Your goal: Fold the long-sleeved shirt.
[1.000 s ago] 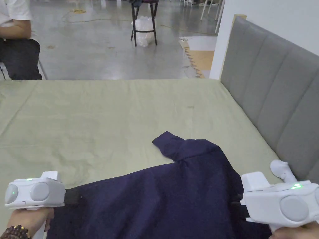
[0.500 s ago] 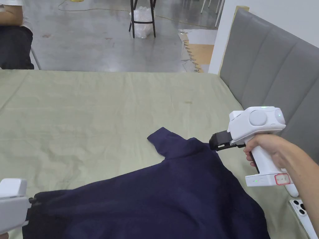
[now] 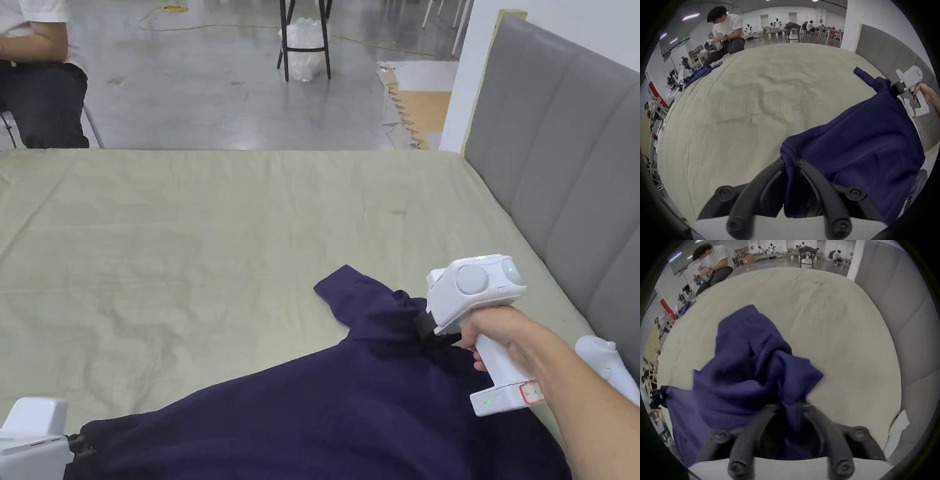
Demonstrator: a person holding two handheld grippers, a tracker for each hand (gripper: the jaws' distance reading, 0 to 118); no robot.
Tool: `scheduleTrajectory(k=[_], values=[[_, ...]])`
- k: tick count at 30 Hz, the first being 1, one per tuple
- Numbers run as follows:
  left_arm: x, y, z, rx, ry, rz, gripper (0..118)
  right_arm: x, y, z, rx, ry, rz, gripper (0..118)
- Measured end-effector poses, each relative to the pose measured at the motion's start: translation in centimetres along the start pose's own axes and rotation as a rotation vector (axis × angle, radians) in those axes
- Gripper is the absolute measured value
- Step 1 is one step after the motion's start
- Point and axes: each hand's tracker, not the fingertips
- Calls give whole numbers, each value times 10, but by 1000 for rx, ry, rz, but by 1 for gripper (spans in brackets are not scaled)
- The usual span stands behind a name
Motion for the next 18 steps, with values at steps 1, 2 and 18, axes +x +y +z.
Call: scheduleTrajectory(k=[1, 2, 18], values=[[1, 2, 1, 1, 2, 0, 12, -2, -3, 5, 9, -43, 37, 14], [1, 4, 4, 0, 5, 0, 12, -4, -5, 13, 11, -49, 56, 14], [-25, 241, 297, 669, -8, -21, 12, -15, 63, 429, 709, -164, 38, 14]])
